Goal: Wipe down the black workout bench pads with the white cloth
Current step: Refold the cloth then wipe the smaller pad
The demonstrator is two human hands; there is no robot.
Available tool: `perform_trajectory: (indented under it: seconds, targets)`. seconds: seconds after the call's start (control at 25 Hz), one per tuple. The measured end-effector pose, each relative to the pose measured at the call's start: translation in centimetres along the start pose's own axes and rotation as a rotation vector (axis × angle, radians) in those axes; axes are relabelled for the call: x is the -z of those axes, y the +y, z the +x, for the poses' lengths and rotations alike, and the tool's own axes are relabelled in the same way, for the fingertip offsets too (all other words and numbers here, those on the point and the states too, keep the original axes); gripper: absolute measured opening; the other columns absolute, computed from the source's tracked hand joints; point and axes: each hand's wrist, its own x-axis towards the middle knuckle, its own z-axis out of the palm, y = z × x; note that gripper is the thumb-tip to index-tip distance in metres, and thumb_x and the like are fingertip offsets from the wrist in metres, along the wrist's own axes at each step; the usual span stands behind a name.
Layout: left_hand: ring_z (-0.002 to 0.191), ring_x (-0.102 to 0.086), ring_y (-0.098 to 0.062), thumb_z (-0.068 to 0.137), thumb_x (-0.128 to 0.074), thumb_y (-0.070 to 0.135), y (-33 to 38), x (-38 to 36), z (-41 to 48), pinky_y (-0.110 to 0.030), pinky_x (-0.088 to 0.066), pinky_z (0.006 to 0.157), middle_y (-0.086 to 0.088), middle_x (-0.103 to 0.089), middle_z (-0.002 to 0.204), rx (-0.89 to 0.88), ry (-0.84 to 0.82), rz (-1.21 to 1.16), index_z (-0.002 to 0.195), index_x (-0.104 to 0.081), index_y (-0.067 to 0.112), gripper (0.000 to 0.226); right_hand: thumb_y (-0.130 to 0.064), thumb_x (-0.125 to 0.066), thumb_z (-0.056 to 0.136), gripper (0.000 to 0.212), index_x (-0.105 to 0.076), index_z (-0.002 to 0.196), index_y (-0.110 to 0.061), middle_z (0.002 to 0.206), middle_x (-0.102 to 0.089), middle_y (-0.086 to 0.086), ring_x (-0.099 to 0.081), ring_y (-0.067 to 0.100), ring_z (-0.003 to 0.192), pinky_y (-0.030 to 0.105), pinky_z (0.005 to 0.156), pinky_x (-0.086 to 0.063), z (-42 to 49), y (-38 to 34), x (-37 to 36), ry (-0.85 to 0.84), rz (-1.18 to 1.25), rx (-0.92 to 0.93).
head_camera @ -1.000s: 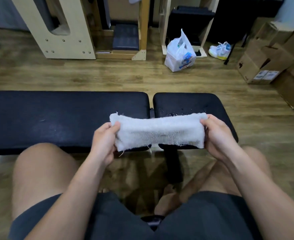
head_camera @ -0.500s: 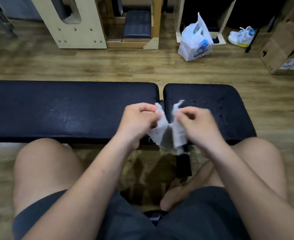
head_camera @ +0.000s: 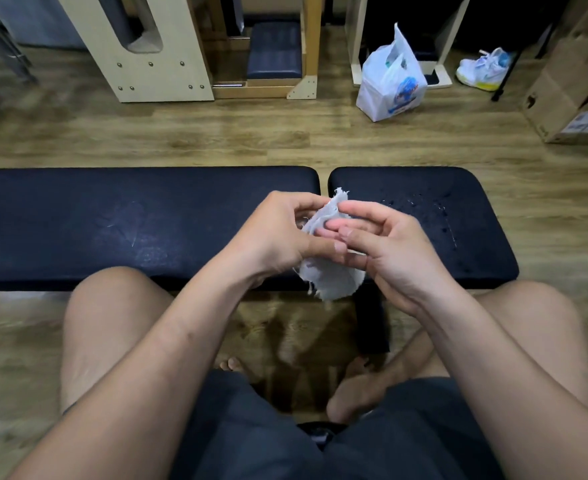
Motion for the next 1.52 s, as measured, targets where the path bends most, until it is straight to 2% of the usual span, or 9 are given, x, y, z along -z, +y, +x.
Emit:
perform_trajectory:
  seconds: [0.2, 0.32, 0.48, 0.6, 0.88, 1.04, 1.16, 1.36, 1.52]
  targets:
    - [0.08, -0.07, -0.005, 0.079, -0.072, -0.012, -0.7, 0.2, -0.2, -0.021, -0.055, 0.078, 0.002, -0.075, 0.09, -0.061, -0.09, 0.057, 0.109, -0.07, 0.015, 0.04, -0.001, -0.075, 0.078, 0.05, -0.059, 0.122, -0.02, 0.112, -0.068, 0.005, -0.066, 0.012, 0.099, 0.033, 0.079, -0.055, 1.0, -2.0, 2.2, -0.016, -0.579, 0.293]
    - [0.078, -0.069, -0.004, 0.083, -0.067, -0.011, -0.4, 1.4, -0.1, -0.02, -0.054, 0.077, 0.006, -0.075, 0.083, -0.067, -0.171, 0.093, 0.1, -0.071, 0.02, 0.035, -0.014, -0.083, 0.07, 0.074, -0.051, 0.134, -0.034, 0.13, -0.058, -0.012, -0.051, 0.0, 0.121, 0.024, 0.096, -0.045, 2.3, -3.4, 2.8, -0.348, -0.952, 0.281]
    - [0.073, -0.068, -0.008, 0.086, -0.071, 0.005, -0.5, 3.6, 0.4, -0.031, -0.055, 0.074, 0.004, -0.076, 0.083, -0.078, -0.14, 0.325, 0.097, -0.063, 0.023, 0.022, -0.036, -0.076, 0.078, 0.028, -0.069, 0.106, -0.034, 0.083, -0.066, -0.013, -0.054, 0.018, 0.09, 0.029, 0.079, -0.042, 3.8, -3.0, 1.7, -0.37, -1.341, 0.366]
    - [0.077, -0.064, -0.011, 0.084, -0.076, 0.022, -1.7, 5.0, 0.7, -0.035, -0.054, 0.079, 0.005, -0.073, 0.082, -0.074, -0.119, 0.658, 0.096, -0.059, 0.025, 0.022, -0.037, -0.062, 0.091, 0.017, -0.068, 0.105, -0.03, 0.072, -0.056, -0.014, -0.041, 0.017, 0.085, 0.033, 0.081, -0.041, 4.9, -2.3, 0.5, -0.349, -1.495, 0.378]
    - [0.066, -0.051, -0.012, 0.084, -0.076, 0.014, -3.8, 8.0, 0.8, -0.029, -0.042, 0.064, -0.008, -0.065, 0.076, -0.158, -0.075, 0.266, 0.094, -0.064, 0.014, 0.016, -0.019, -0.065, 0.09, 0.013, -0.055, 0.091, -0.026, 0.064, -0.058, 0.009, -0.035, 0.011, 0.053, 0.017, 0.052, -0.03, 5.6, -1.9, -0.3, -0.412, -1.173, 0.467]
    - [0.073, -0.054, -0.005, 0.086, -0.069, 0.015, -3.7, 8.2, -0.1, -0.023, -0.044, 0.068, 0.008, -0.07, 0.088, -0.234, -0.067, 0.191, 0.099, -0.072, 0.015, 0.013, -0.015, -0.07, 0.086, 0.011, -0.066, 0.094, -0.022, 0.079, -0.064, 0.008, -0.042, 0.008, 0.054, 0.015, 0.055, -0.036, 5.7, -1.6, -0.6, -0.44, -0.986, 0.386]
    - [0.075, -0.056, -0.006, 0.09, -0.068, 0.008, -3.6, 8.4, -0.5, -0.02, -0.045, 0.071, -0.003, -0.073, 0.09, -0.207, -0.046, 0.152, 0.1, -0.074, 0.015, 0.013, -0.008, -0.075, 0.081, 0.024, -0.059, 0.099, -0.013, 0.076, -0.06, 0.001, -0.05, 0.006, 0.06, 0.02, 0.058, -0.044, 5.5, -1.0, -0.9, -0.46, -0.838, 0.28]
    - [0.067, -0.057, 0.0, 0.091, -0.067, 0.006, -3.8, 8.5, -1.2, -0.016, -0.046, 0.066, 0.01, -0.07, 0.078, -0.18, -0.031, 0.121, 0.097, -0.074, 0.014, 0.013, -0.023, -0.084, 0.072, 0.023, -0.063, 0.081, -0.02, 0.075, -0.06, 0.023, -0.05, 0.019, 0.064, 0.038, 0.065, -0.044, 5.5, -0.2, -0.7, -0.458, -0.898, 0.244]
    - [0.071, -0.06, -0.002, 0.09, -0.069, 0.008, -4.2, 8.7, -1.4, -0.021, -0.049, 0.07, 0.009, -0.072, 0.08, -0.188, -0.034, 0.19, 0.097, -0.076, 0.019, 0.015, -0.022, -0.083, 0.073, 0.02, -0.063, 0.071, -0.023, 0.079, -0.067, 0.001, -0.063, 0.02, 0.072, 0.038, 0.071, -0.053, 4.9, -0.6, -0.9, -0.464, -1.04, 0.35]
